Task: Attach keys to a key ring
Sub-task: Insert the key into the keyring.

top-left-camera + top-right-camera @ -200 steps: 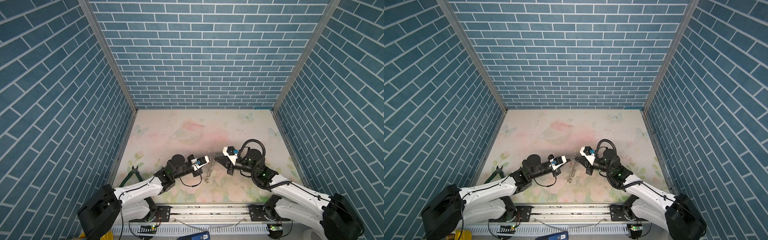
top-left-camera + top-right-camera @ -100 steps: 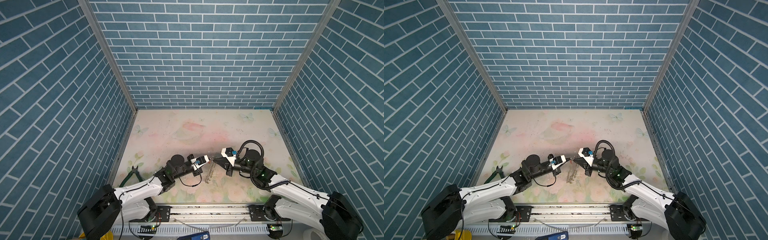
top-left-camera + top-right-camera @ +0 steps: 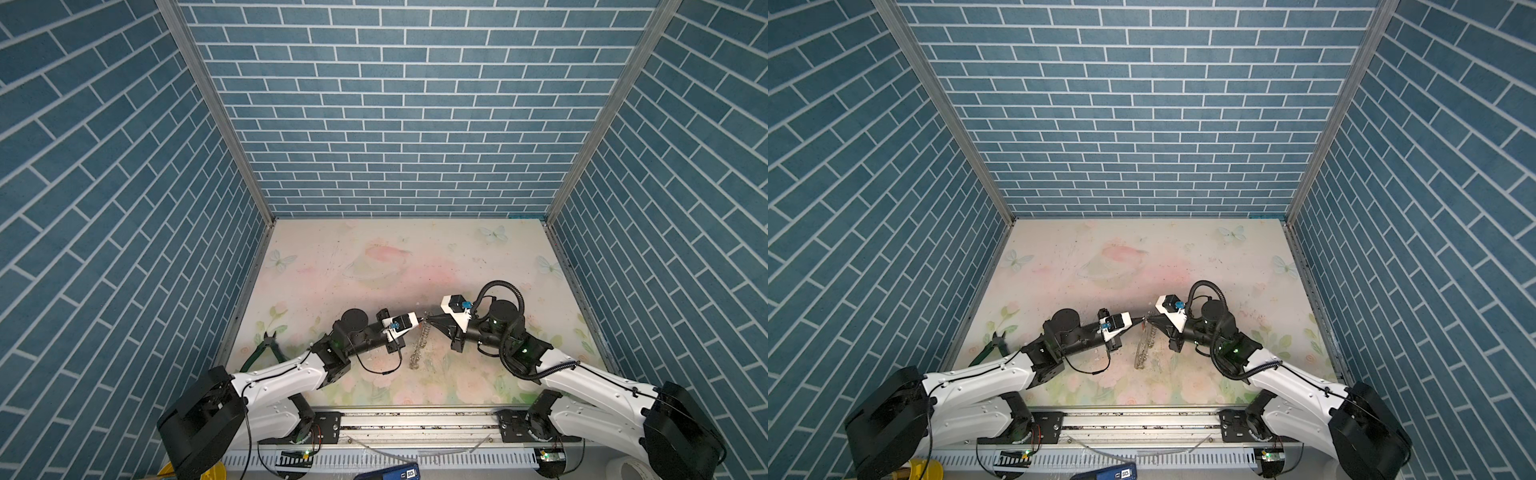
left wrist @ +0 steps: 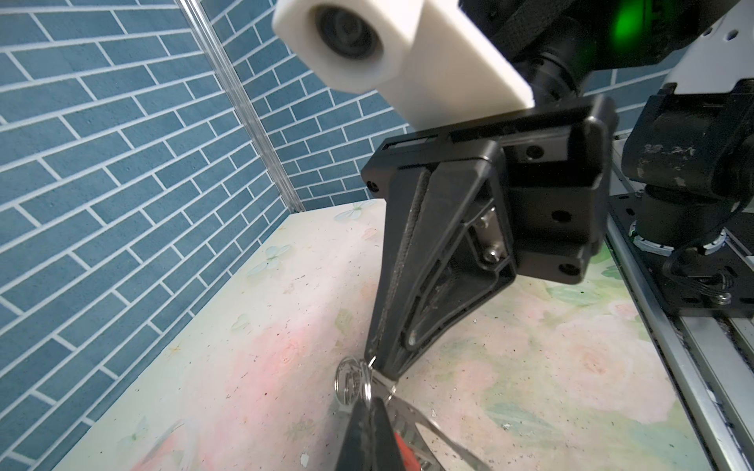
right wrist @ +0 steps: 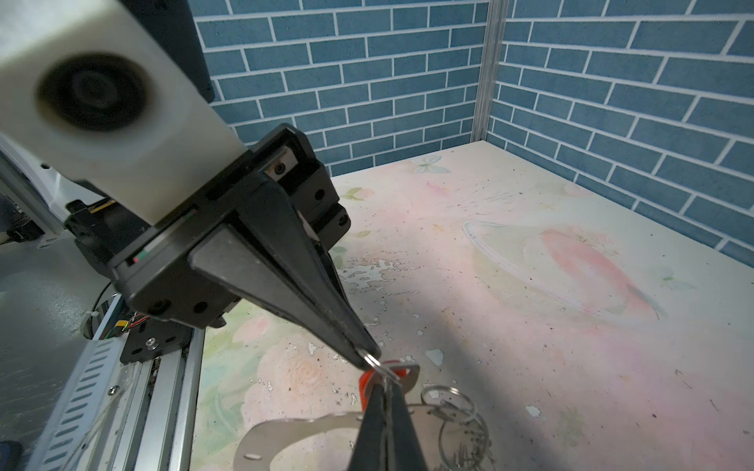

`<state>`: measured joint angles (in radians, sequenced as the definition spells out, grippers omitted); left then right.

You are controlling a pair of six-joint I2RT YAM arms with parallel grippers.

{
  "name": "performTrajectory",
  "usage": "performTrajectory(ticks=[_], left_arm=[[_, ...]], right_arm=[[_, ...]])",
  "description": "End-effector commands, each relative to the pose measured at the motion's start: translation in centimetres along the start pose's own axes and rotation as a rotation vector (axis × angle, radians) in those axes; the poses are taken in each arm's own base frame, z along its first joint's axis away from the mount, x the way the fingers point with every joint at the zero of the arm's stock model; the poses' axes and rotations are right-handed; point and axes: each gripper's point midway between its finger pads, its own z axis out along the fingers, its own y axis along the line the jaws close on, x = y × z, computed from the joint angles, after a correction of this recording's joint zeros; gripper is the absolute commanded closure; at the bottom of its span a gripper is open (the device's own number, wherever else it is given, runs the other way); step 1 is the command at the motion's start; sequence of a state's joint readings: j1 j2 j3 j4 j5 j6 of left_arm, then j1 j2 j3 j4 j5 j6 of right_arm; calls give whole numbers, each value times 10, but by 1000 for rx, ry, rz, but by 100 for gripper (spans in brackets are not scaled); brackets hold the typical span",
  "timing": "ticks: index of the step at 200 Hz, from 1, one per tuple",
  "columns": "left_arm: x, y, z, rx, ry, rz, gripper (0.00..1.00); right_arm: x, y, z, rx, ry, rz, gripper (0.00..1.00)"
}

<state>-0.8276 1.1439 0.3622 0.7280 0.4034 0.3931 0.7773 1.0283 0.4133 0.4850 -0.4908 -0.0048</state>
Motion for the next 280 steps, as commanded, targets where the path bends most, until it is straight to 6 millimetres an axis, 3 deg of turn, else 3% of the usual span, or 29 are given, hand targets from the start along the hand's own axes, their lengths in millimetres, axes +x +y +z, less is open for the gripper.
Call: performTrajectory(ticks=[1,77,133,187,235,280], left_arm=[[5,-17,-1,69,-13,9,100],[19,-12,-5,1,2,67,100],[23,-8,-5,-31,8,88,100],[14,13,-8,-144,-9,64,100],[3,5,-8,-94,-58,51,100],[-4,-3,-8,-39,-88,35,100]], right_arm=[[-29,-9,-4,56,-80,-26,100],[-27,-8,-9,26,-94,20,100],[-22,12,-10,-89,-72,2,100],[-20,16,-9,-112,-60,39,100],[-31,16,-3,-131,-102,50,100],[-28,11,2,-116,-98,52,100]])
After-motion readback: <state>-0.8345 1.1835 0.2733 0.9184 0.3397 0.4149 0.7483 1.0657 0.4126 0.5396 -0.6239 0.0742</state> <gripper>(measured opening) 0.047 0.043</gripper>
